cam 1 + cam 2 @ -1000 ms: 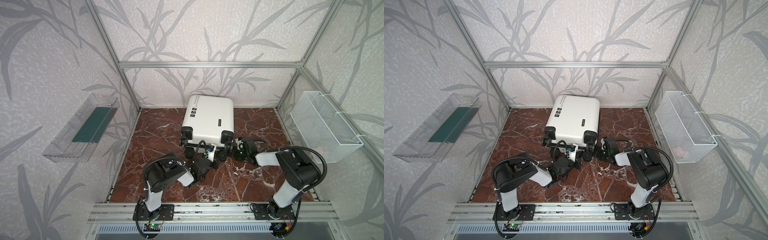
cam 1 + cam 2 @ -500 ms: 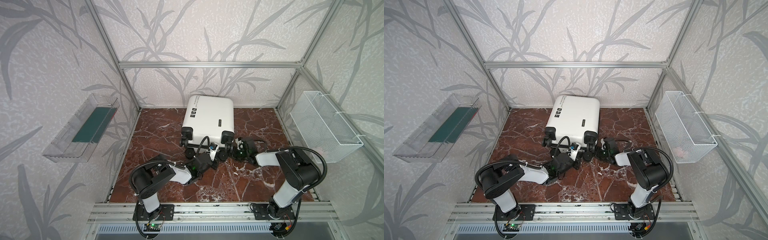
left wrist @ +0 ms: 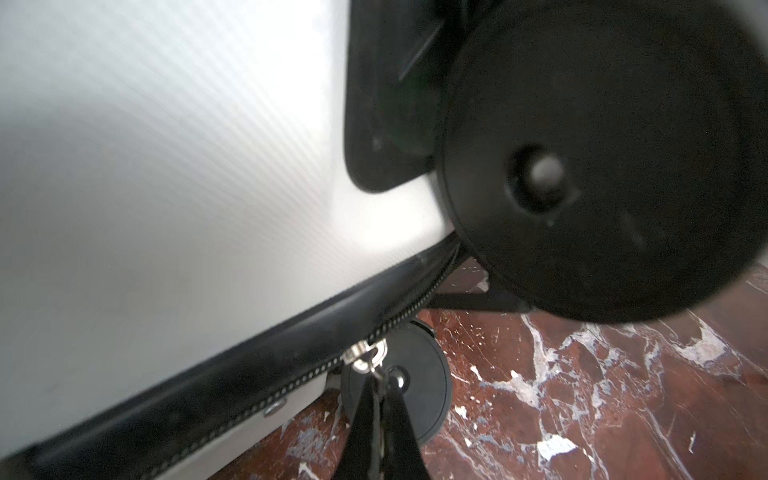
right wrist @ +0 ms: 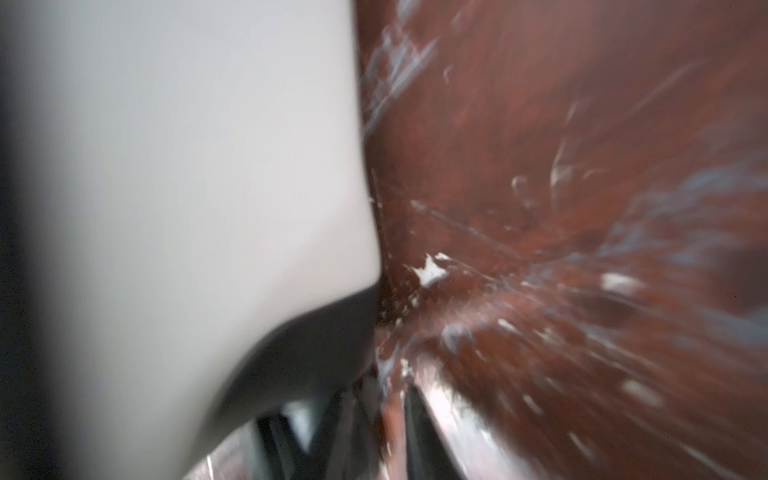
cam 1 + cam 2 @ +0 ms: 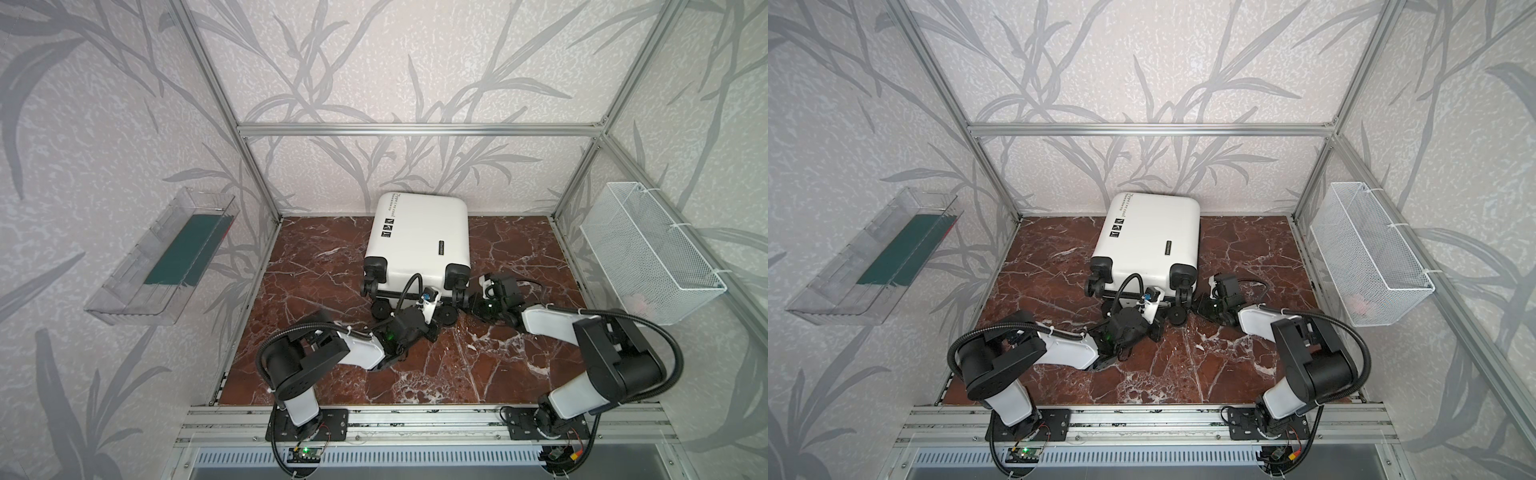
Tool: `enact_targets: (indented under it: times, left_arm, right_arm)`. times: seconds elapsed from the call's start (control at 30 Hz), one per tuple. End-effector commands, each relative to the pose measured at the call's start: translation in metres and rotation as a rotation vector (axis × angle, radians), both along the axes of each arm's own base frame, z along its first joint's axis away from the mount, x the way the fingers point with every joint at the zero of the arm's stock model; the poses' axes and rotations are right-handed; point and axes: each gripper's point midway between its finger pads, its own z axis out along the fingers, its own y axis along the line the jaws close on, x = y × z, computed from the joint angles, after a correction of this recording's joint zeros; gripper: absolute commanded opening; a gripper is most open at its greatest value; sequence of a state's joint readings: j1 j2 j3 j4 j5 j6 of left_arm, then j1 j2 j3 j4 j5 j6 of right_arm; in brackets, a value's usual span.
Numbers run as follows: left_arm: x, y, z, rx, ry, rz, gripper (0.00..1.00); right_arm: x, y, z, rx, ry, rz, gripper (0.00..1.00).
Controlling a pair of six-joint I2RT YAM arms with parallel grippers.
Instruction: Pack the luggage
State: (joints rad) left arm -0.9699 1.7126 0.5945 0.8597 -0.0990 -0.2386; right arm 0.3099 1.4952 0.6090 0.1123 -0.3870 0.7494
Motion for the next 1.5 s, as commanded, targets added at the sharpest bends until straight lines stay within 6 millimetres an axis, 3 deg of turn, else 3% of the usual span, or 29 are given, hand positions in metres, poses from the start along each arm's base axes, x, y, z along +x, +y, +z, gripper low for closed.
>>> enact_targets:
  times: [0.0, 0.1, 0.27, 0.37, 0.47, 0.67, 0.9, 1.23, 1.47]
  left_arm:
    - [-0.012, -0.013, 0.036, -0.094, -0.062, -0.066, 0.0]
    - [-0.011, -0.012, 0.036, -0.095, -0.062, -0.066, 0.0]
    - [-0.011, -0.01, 0.036, -0.092, -0.068, -0.067, 0.0]
    - [-0.011, -0.01, 0.037, -0.089, -0.071, -0.071, 0.0]
    - [-0.011, -0.01, 0.035, -0.087, -0.07, -0.075, 0.0]
    - [-0.011, -0.01, 0.033, -0.089, -0.067, -0.075, 0.0]
    - [-0.011, -0.011, 0.032, -0.097, -0.061, -0.079, 0.0]
    - [-0.01, -0.012, 0.034, -0.105, -0.061, -0.08, 0.0]
    - [-0.012, -0.013, 0.037, -0.113, -0.061, -0.093, 0.0]
  right_arm:
    - [-0.016, -0.022, 0.021, -0.132, -0.003, 0.012, 0.5]
    - [-0.029, -0.039, 0.041, -0.207, -0.039, 0.0, 0.66]
    - [-0.05, -0.049, 0.101, -0.23, -0.189, -0.005, 0.76]
    - [-0.061, -0.043, 0.137, -0.25, -0.292, 0.021, 0.81]
    - [-0.067, -0.026, 0.159, -0.269, -0.346, 0.075, 0.85]
    - [-0.061, 0.011, 0.169, -0.351, -0.387, 0.161, 0.91]
    - [-0.049, 0.022, 0.154, -0.433, -0.37, 0.154, 0.92]
    - [-0.042, 0.04, 0.145, -0.421, -0.366, 0.196, 0.73]
    - [-0.042, 0.045, 0.152, -0.408, -0.379, 0.217, 0.31]
